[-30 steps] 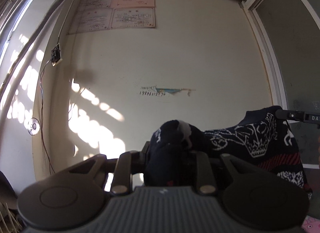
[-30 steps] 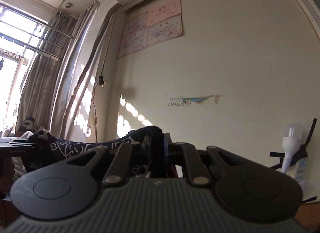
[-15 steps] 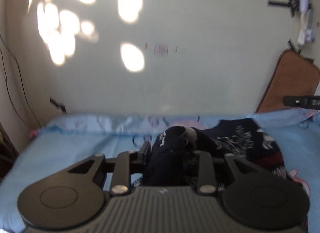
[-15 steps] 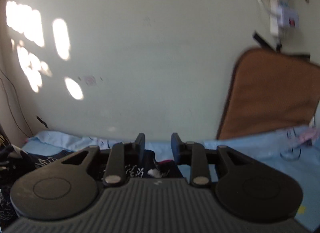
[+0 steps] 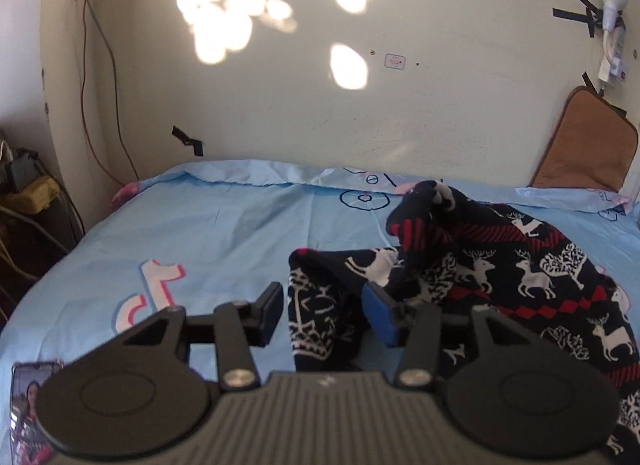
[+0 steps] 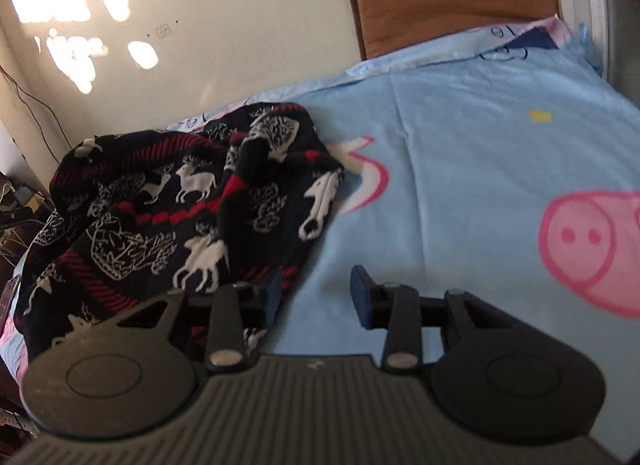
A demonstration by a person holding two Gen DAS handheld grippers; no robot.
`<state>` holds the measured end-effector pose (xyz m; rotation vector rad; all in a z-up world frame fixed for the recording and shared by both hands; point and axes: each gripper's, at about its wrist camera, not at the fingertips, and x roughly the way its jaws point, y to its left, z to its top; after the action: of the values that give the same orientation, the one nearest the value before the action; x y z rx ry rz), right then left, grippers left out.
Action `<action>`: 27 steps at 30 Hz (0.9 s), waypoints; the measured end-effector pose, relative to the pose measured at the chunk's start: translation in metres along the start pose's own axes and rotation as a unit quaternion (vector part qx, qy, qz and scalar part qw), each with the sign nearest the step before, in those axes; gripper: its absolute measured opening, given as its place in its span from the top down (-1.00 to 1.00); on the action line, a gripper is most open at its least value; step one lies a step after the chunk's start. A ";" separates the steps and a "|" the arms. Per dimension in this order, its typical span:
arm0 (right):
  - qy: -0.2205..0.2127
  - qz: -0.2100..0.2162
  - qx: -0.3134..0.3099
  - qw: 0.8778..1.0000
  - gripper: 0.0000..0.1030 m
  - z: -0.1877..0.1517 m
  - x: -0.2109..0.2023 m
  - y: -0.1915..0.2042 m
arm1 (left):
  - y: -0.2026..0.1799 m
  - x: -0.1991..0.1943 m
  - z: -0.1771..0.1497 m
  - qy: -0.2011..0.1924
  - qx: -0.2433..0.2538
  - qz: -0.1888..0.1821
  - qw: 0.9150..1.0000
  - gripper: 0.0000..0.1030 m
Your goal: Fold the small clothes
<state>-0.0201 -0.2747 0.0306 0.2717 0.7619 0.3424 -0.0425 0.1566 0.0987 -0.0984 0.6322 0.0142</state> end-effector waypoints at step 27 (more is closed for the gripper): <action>-0.142 -0.097 -0.072 0.982 0.32 0.053 -0.073 -0.032 | -0.069 0.004 -0.093 0.125 -0.029 -0.199 0.972 0.71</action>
<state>-0.0245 -0.3389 0.1014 0.1045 0.4742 0.1674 -0.0913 0.0787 0.0276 -0.2855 0.8557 -0.3724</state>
